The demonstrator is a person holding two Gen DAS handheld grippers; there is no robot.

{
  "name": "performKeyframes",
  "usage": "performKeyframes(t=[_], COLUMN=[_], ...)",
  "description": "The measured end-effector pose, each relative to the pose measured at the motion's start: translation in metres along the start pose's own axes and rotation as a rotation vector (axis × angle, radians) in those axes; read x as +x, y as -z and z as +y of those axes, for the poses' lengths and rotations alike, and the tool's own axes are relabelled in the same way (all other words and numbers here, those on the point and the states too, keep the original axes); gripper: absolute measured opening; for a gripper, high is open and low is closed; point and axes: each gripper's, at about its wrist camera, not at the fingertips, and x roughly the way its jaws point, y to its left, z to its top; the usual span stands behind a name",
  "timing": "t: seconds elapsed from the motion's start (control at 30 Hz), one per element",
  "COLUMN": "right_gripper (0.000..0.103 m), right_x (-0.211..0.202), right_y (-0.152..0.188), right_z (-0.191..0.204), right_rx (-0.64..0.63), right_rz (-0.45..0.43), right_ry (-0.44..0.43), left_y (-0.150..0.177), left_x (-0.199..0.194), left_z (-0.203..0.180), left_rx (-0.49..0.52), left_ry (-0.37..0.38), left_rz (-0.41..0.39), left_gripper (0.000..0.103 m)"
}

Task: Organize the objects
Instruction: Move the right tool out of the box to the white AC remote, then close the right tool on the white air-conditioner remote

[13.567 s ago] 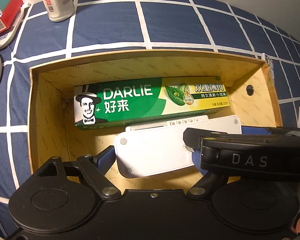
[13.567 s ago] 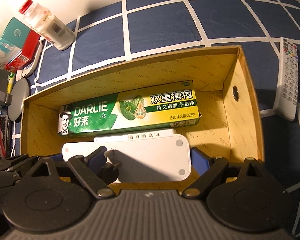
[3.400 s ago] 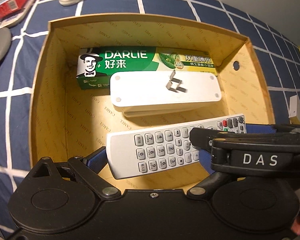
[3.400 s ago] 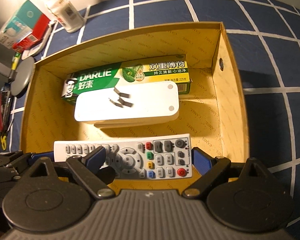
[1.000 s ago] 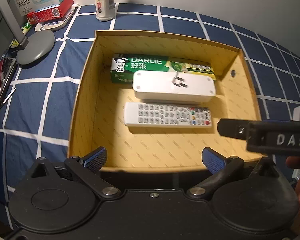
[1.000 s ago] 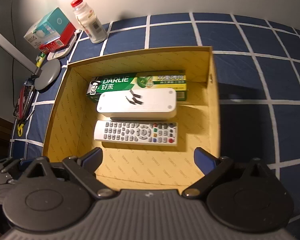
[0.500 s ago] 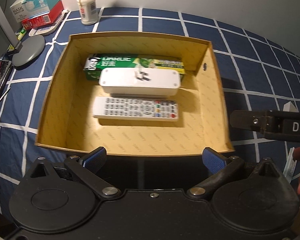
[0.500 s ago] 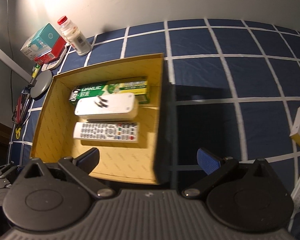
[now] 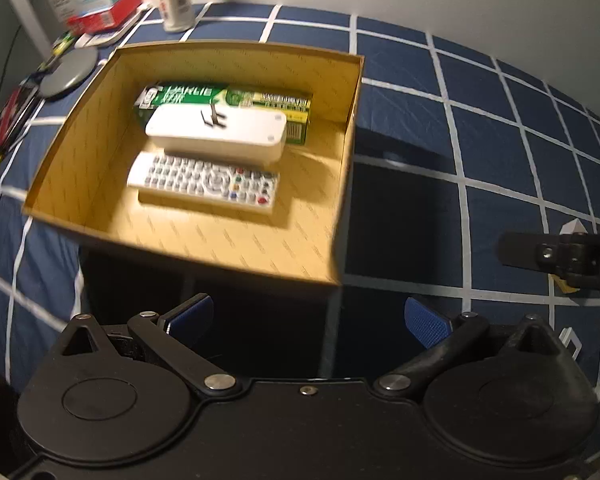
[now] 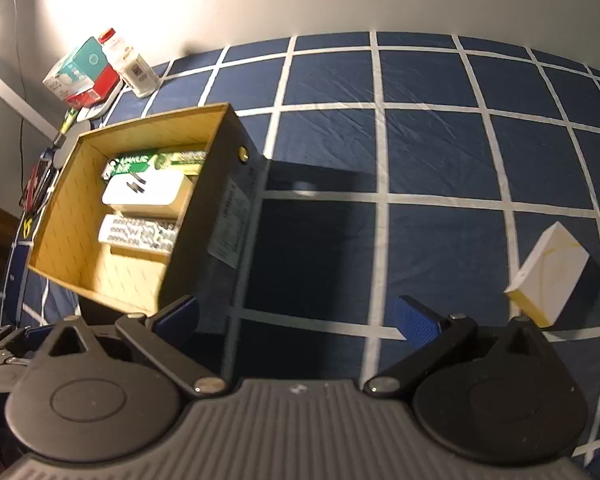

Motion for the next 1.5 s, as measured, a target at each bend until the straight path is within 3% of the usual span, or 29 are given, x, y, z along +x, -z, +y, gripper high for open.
performKeyframes(t=[0.43,0.87,1.1,1.5], right_gripper=[0.103,0.103,0.103,0.103], right_x=[-0.023,-0.053,-0.054,-0.028], right_y=[0.026,0.079,0.088,0.078], right_z=[-0.041,-0.065,-0.091,-0.167], right_rx=[-0.084,-0.141,-0.209,-0.338], right_rz=[0.022,0.048,0.085,0.172], right_ry=[-0.048,-0.006,0.021,0.017], left_y=[0.042,0.107,0.126,0.157], left_x=[-0.014,-0.029,-0.025,0.014], left_z=[-0.039,-0.056,-0.077,-0.16], left_rx=[-0.084,-0.117,-0.172,-0.39], left_ry=[-0.073,-0.046,-0.055,-0.075], left_rz=[-0.029,-0.008,-0.003,0.04], left_gripper=[0.103,0.103,0.103,0.103])
